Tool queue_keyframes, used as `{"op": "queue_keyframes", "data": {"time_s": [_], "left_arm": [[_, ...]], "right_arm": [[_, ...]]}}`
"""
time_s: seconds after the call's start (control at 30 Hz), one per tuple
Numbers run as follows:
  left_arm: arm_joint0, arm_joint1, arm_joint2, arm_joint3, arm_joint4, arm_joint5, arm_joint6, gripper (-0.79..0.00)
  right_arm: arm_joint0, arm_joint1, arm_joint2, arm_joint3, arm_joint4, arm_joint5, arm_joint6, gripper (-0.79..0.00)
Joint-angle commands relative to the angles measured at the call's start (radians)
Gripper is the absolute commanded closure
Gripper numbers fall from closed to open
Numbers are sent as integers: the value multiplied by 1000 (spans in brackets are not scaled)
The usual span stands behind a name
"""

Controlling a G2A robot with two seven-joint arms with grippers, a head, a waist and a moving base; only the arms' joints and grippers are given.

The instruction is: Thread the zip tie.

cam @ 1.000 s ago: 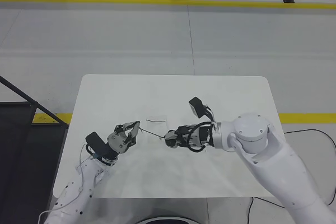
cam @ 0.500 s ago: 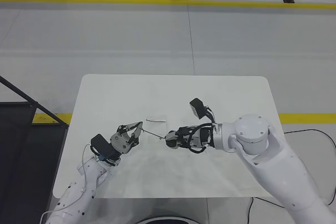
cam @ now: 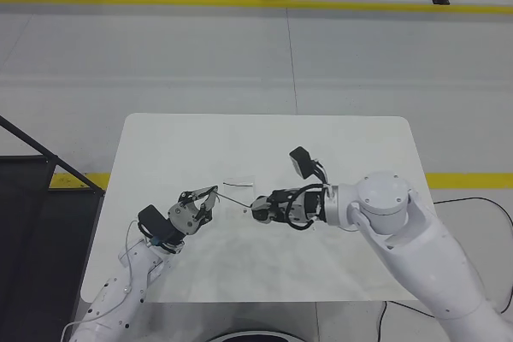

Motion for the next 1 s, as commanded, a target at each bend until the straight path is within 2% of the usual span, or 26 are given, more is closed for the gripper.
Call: {"op": "queue_keyframes", "data": {"time_s": [0.0,0.97], "left_arm": [[0,0,0,-1,0,1,0,0],[1,0,0,-2,-7,4,-1,0]], "right_arm": [[-1,0,2,0,1,-1,1,0],[16,-3,2,13,13,27,-3,0]]}}
